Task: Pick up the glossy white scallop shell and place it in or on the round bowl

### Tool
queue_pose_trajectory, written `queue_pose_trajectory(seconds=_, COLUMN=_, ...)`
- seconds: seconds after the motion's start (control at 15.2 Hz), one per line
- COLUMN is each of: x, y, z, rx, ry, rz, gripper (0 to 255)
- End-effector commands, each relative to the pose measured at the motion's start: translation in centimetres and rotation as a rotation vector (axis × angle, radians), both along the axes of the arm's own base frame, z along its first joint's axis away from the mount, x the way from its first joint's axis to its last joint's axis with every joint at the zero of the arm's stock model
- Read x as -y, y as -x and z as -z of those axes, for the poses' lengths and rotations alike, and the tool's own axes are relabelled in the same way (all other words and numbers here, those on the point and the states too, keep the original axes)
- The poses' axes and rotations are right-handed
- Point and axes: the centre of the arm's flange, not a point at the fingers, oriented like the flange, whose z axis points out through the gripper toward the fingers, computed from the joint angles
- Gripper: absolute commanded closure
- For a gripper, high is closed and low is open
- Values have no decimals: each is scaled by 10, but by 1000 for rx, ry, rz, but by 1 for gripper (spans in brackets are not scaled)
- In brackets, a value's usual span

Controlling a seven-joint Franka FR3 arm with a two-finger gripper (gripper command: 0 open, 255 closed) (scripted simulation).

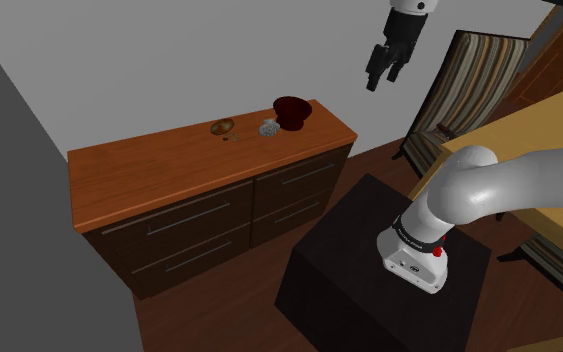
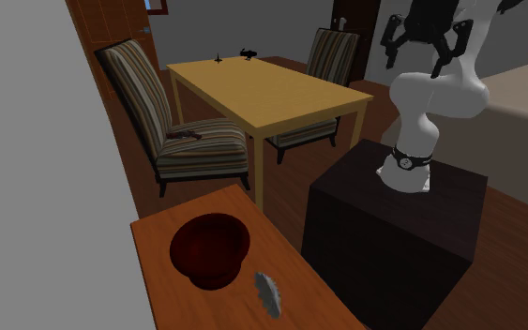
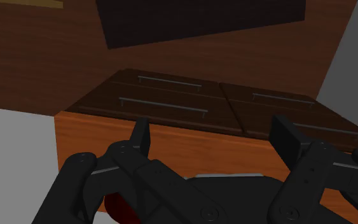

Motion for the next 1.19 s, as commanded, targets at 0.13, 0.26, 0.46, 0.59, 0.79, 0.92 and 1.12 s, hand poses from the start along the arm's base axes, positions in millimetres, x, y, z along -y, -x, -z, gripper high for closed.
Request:
queue_pose_trajectory(seconds=0.13, x=-1, y=-16, z=19, rx=15, ry=6, rz=12, gripper=0)
queue_pose_trajectory(seconds=0.26, x=-3, y=-33, z=37, rx=30, ry=11, rz=25, gripper=0)
queue_pose_trajectory(seconds=0.46, x=-4, y=-58, z=64, rx=53, ry=20, rz=43, gripper=0)
queue_pose_trajectory(seconds=0.59, x=-4, y=-76, z=82, rx=68, ry=26, rz=56, gripper=0)
queue_pose_trajectory(seconds=0.79, x=-4, y=-102, z=108, rx=91, ry=34, rz=74, gripper=0)
queue_pose_trajectory(seconds=0.92, x=-4, y=-120, z=125, rx=106, ry=40, rz=87, gripper=0)
queue_pose_trajectory(seconds=1.12, x=-2, y=-148, z=151, rx=129, ry=48, rz=105, gripper=0)
